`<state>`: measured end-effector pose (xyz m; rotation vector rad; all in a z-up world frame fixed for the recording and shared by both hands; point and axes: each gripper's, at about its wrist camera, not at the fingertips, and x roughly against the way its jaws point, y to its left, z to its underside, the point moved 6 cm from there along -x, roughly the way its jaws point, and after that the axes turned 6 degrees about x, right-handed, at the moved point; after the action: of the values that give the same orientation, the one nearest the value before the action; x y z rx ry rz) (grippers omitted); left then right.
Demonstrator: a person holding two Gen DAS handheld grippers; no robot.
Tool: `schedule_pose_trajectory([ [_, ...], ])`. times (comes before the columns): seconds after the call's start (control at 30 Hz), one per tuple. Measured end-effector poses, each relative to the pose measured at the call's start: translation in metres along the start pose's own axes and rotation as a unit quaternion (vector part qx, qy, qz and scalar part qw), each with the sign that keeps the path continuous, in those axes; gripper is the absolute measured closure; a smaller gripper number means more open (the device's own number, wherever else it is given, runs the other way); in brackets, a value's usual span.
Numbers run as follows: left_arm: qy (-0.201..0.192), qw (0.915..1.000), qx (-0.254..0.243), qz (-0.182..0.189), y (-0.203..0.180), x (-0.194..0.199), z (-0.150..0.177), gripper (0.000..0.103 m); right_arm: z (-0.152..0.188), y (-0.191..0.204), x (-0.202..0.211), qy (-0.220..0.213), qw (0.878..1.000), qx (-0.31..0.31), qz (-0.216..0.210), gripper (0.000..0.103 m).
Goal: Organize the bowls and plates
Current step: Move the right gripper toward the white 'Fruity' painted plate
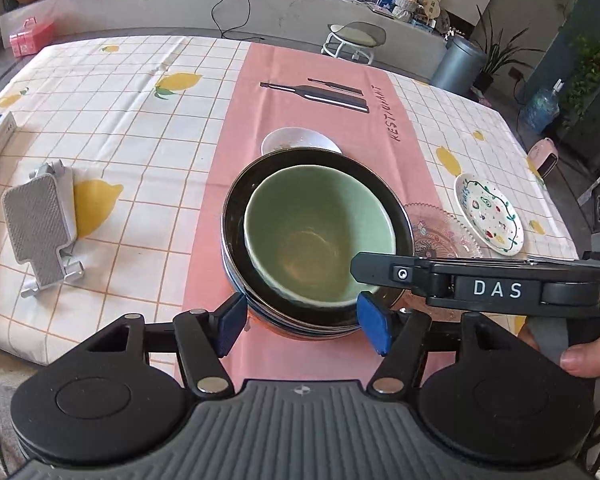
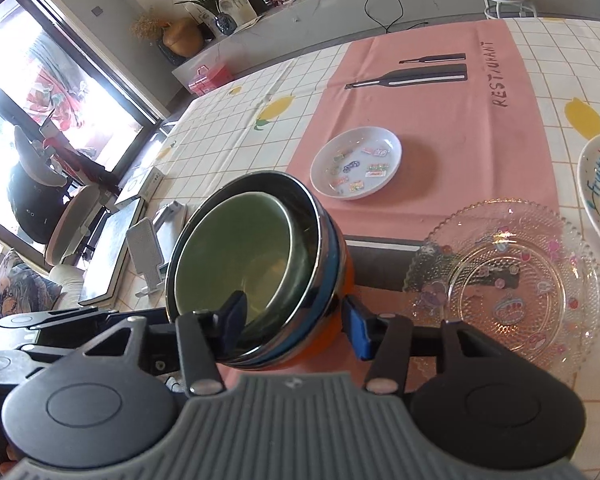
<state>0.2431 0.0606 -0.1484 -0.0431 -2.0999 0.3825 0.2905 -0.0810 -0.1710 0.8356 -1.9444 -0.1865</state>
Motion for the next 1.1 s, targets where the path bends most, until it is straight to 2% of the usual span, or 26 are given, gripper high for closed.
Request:
schedule_pose_trajectory([
  [0.1,-0.009,0.9996,0.015,0.023,0.01,0.004,-0.001,0.034,-0.001,0.001,-0.002,-0.002,1.0,-0.002,0.017,0.052],
  [0.17,-0.016,0.9986,0.038,0.034,0.02,0.007,-0.005,0.034,0.0,0.001,-0.002,-0.005,1.0,-0.006,0.024,0.053],
  [0.27,-0.037,0.9975,0.06,0.002,0.034,0.006,-0.011,0.034,-0.001,0.003,-0.005,-0.011,0.999,-0.006,0.041,0.054],
  [0.4,-0.018,0.9959,0.085,0.025,0.041,-0.01,-0.012,0.035,-0.004,0.003,-0.009,-0.024,0.997,-0.013,0.066,0.064],
  [0.43,-0.017,0.9953,0.091,0.029,0.041,-0.014,-0.012,0.037,-0.005,0.004,-0.01,-0.027,0.997,-0.012,0.076,0.069],
  [0.47,-0.021,0.9946,0.096,0.033,0.041,-0.017,-0.012,0.045,-0.006,0.004,-0.011,-0.028,0.996,-0.008,0.083,0.072],
  [0.5,-0.027,0.9939,0.103,0.031,0.042,-0.02,-0.013,0.048,-0.008,0.005,-0.013,-0.029,0.995,-0.005,0.091,0.076],
  [0.8,-0.051,0.99,0.13,0.018,0.051,-0.023,-0.022,0.05,-0.019,0.01,-0.024,-0.039,0.994,0.005,0.105,0.076],
  [0.87,-0.056,0.9896,0.131,0.02,0.051,-0.02,-0.022,0.05,-0.02,0.01,-0.025,-0.04,0.994,0.004,0.102,0.071],
  [0.9,-0.064,0.9891,0.132,0.013,0.052,-0.017,-0.022,0.046,-0.021,0.008,-0.024,-0.046,0.995,-0.007,0.091,0.065],
  [0.93,-0.076,0.9888,0.129,0.003,0.052,-0.013,-0.023,0.044,-0.021,0.007,-0.023,-0.05,0.995,-0.02,0.08,0.051],
  [0.97,-0.088,0.9885,0.123,-0.007,0.052,-0.009,-0.023,0.038,-0.022,0.006,-0.022,-0.048,0.996,-0.028,0.074,0.046],
  [1.1,-0.123,0.9866,0.103,-0.029,0.048,0.01,-0.025,0.035,-0.025,0.004,-0.011,-0.062,0.995,-0.037,0.065,0.038],
])
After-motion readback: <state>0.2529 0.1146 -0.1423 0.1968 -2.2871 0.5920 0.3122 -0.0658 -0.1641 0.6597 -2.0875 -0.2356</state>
